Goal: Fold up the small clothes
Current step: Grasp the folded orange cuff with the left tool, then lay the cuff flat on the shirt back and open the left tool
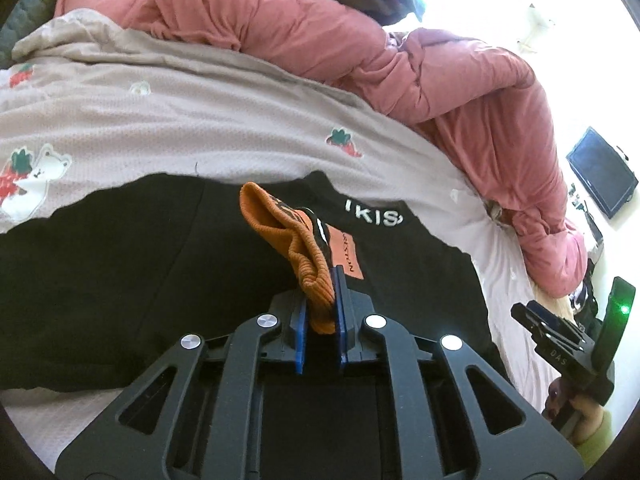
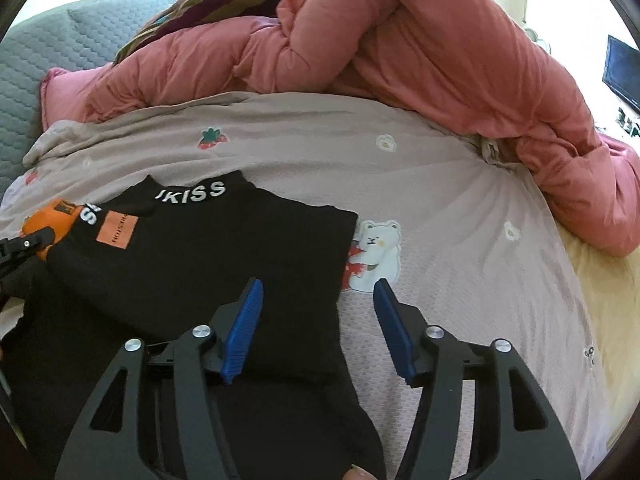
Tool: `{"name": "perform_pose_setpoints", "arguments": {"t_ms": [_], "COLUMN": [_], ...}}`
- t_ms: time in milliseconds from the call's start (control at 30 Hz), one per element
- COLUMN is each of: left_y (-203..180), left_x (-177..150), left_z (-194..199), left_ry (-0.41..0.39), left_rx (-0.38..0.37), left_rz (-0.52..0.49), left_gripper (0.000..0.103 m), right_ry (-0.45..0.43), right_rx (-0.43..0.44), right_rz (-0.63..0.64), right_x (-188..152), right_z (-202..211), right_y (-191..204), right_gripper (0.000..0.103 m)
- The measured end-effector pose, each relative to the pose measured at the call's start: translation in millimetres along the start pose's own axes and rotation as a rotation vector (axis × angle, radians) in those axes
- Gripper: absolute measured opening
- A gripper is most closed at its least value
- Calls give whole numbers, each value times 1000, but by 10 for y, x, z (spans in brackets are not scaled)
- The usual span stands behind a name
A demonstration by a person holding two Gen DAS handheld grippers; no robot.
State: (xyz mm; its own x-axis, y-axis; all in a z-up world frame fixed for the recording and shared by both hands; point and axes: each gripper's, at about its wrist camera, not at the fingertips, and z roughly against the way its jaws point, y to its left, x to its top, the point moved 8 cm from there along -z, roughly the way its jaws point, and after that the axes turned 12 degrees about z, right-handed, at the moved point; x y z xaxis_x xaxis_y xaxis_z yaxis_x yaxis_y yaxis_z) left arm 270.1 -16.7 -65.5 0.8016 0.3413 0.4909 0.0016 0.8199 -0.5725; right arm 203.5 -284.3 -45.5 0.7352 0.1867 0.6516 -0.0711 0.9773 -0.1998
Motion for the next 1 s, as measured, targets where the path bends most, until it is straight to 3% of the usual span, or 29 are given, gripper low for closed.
{"name": "perform_pose_setpoints", "arguments": {"t_ms": [100, 233, 367, 500, 600, 767, 1000], "left_y": [115, 276, 262, 51, 23, 265, 311], "left_x": [60, 250, 286, 118, -54, -243, -257], "left_z": [61, 270, 330, 167, -31, -325, -324], "left_ry": [-6, -93, -126, -89, -44, 57, 71], "left_rx": [16, 95, 133, 146, 199, 259, 230], "left_rz": [26, 28, 7, -84, -144, -113, -83], "left_gripper": [8, 8, 8, 8, 8, 10, 10], "right_ry": [1, 0, 5, 2, -1, 1, 45], "right_rx": [5, 8, 21, 37, 47, 79, 140], "right_rz": [8, 17, 10, 13, 26, 42, 75], "right_x": [4, -4, -9, 0, 17, 47, 59], "right_z": [-8, -33, -70, -81, -64, -68, -270], "right_y": [44, 79, 123, 202, 264, 366, 572], "right_gripper": [58, 58, 58, 58, 58, 58, 59]}}
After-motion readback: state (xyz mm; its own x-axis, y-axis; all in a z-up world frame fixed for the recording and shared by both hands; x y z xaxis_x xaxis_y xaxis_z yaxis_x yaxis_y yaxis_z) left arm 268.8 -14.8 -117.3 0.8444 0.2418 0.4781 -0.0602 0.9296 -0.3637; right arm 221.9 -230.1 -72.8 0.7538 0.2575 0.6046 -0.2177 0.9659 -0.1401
